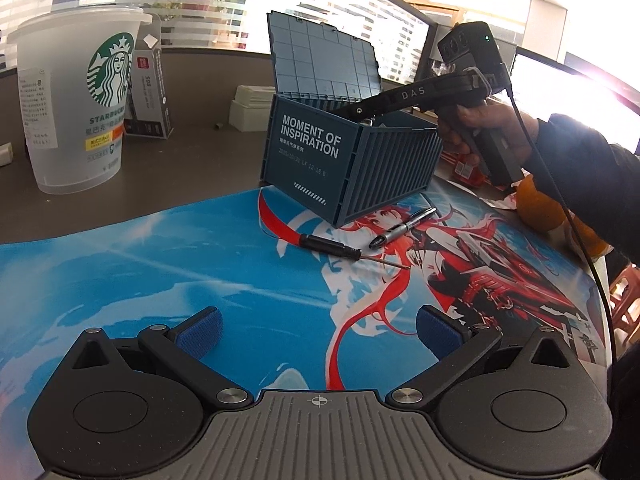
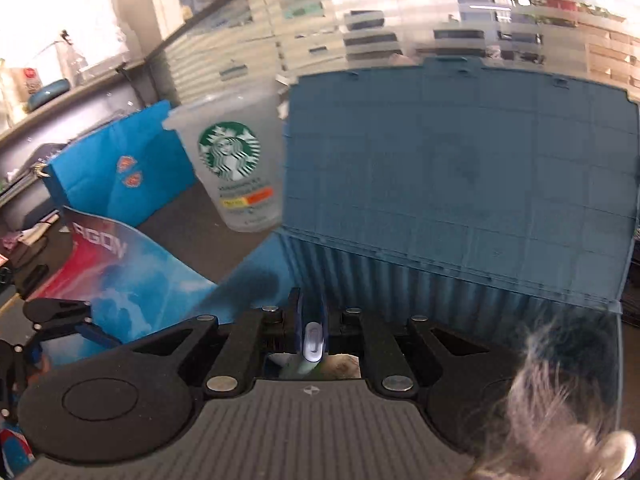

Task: Organize rigid objects
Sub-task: 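Carry the white tube with the right gripper into the crate and release, then move the right gripper back to the mouse pad and grasp the black pen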

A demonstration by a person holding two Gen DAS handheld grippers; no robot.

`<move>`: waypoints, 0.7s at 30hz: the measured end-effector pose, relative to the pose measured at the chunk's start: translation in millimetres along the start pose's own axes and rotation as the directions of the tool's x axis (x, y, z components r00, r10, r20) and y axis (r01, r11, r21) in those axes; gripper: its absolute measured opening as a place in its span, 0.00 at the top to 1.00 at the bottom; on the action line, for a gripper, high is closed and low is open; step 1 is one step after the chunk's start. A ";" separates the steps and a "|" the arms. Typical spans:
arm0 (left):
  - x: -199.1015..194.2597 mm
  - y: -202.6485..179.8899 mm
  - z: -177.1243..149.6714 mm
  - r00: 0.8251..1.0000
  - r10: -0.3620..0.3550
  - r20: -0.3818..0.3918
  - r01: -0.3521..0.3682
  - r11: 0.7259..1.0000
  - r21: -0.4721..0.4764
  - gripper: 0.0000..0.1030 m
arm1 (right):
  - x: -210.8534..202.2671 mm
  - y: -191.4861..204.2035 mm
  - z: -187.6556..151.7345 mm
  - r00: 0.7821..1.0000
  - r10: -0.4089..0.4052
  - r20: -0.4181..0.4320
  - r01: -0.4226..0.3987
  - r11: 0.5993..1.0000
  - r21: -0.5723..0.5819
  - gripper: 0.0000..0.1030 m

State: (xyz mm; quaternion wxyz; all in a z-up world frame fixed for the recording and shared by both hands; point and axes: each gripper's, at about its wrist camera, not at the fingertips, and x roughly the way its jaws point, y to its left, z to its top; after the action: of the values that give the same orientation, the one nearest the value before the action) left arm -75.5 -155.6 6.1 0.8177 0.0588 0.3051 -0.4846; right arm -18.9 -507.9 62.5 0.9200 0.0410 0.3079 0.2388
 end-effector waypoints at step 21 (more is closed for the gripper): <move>1.2 -1.2 -1.1 1.000 0.006 -0.002 -0.006 1.000 0.004 0.00 | -35.0 16.7 -3.6 0.987 -0.149 0.066 0.155 0.983 -0.098 0.80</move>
State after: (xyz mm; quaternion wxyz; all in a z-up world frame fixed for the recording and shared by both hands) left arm -76.6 -156.7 4.8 0.8187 0.0619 0.3047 -0.4828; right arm -52.3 -509.7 82.5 0.9450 -0.0229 0.2706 0.1821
